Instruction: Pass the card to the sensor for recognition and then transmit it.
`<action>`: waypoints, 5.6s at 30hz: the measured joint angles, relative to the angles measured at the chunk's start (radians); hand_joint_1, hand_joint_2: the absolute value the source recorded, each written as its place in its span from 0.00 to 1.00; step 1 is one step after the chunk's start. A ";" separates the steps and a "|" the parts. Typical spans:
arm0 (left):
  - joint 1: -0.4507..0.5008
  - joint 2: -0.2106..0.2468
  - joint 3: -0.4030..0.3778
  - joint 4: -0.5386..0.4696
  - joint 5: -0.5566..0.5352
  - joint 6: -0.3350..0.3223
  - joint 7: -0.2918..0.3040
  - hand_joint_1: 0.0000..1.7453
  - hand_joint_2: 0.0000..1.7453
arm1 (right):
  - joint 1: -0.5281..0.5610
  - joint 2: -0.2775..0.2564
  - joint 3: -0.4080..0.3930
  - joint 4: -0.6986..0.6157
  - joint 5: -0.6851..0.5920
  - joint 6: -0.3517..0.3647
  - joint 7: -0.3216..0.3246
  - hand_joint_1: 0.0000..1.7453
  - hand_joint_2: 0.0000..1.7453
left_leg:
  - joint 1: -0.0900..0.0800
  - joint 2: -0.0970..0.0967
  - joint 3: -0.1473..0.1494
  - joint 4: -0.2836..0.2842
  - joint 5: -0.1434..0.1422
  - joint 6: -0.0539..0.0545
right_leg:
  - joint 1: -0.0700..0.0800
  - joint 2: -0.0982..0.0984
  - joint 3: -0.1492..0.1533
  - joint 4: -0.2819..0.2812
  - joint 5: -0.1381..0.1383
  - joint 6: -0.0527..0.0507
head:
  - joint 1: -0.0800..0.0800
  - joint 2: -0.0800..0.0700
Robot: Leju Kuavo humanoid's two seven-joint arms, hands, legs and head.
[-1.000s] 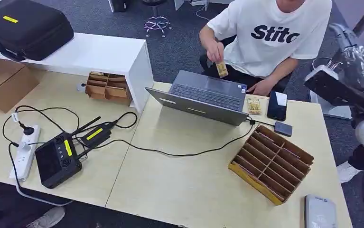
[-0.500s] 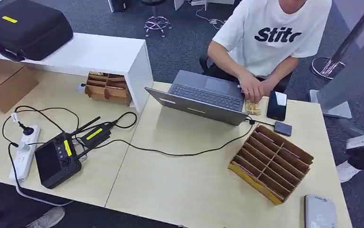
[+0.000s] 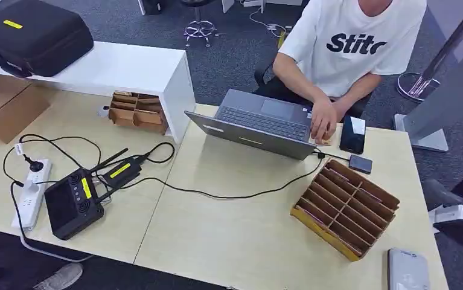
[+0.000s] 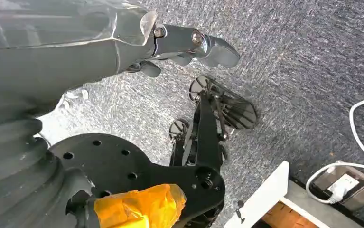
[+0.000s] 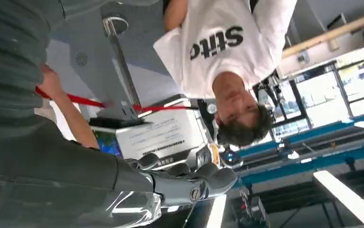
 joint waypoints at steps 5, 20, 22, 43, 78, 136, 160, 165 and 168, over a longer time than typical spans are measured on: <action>0.000 -0.005 0.007 0.000 0.005 0.009 0.000 0.00 1.00 | 0.074 0.021 0.008 -0.001 0.000 -0.007 -0.013 0.00 1.00 | 0.000 0.000 0.000 0.000 0.000 0.000 | 0.000 0.000 0.000 0.000 0.000 0.000 | 0.000 0.000; -0.007 -0.013 0.024 0.000 0.007 0.027 0.015 0.00 1.00 | 0.073 0.154 0.138 0.108 -0.026 0.004 -0.013 0.00 1.00 | 0.000 0.001 0.000 0.000 0.000 0.000 | 0.000 0.000 0.000 0.000 0.000 0.000 | 0.000 0.000; -0.009 -0.014 0.024 0.000 0.007 0.027 0.015 0.00 1.00 | 0.067 0.166 0.149 0.122 -0.029 0.004 -0.013 0.00 1.00 | 0.000 0.001 0.000 0.000 0.000 0.000 | 0.000 0.000 0.000 0.000 0.000 0.000 | 0.000 0.000; -0.021 -0.015 0.024 0.000 0.000 0.035 0.026 0.00 1.00 | -0.077 0.289 0.243 0.362 -0.037 -0.035 0.027 0.00 1.00 | 0.000 0.001 0.000 0.000 0.000 0.000 | 0.000 0.000 0.000 0.000 0.000 0.000 | 0.000 0.000; -0.026 -0.019 0.024 0.008 0.016 0.047 0.027 0.00 1.00 | -0.100 0.327 0.149 0.510 -0.057 -0.076 -0.001 0.94 1.00 | 0.000 0.001 0.000 0.000 0.000 0.000 | 0.000 0.000 0.000 0.000 0.000 0.000 | 0.000 0.000; -0.026 -0.021 0.025 0.008 0.034 0.050 0.027 0.00 1.00 | -0.076 0.350 0.082 0.480 -0.072 -0.091 -0.034 0.00 1.00 | 0.000 0.001 0.000 0.000 0.000 0.000 | 0.000 0.001 0.000 0.000 0.000 0.000 | 0.000 0.000; -0.026 -0.024 0.025 0.008 0.045 0.048 0.027 0.00 1.00 | -0.056 0.358 0.102 0.329 -0.054 -0.148 -0.035 0.00 1.00 | 0.000 0.001 0.000 0.000 0.000 0.000 | 0.000 0.001 0.000 0.000 0.000 0.000 | 0.000 0.000; -0.026 -0.024 0.026 0.008 0.045 0.048 0.027 0.00 1.00 | -0.048 0.358 0.101 0.306 -0.055 -0.152 -0.035 0.00 1.00 | 0.000 0.001 0.000 0.000 0.000 0.000 | 0.000 0.001 0.000 0.000 0.000 0.000 | 0.000 0.000; -0.026 -0.024 0.026 0.008 0.046 0.048 0.027 0.00 1.00 | -0.043 0.358 0.098 0.298 -0.055 -0.154 -0.036 0.00 1.00 | 0.000 0.001 0.000 0.000 0.000 0.000 | 0.000 0.001 0.000 0.000 0.000 0.000 | 0.000 0.000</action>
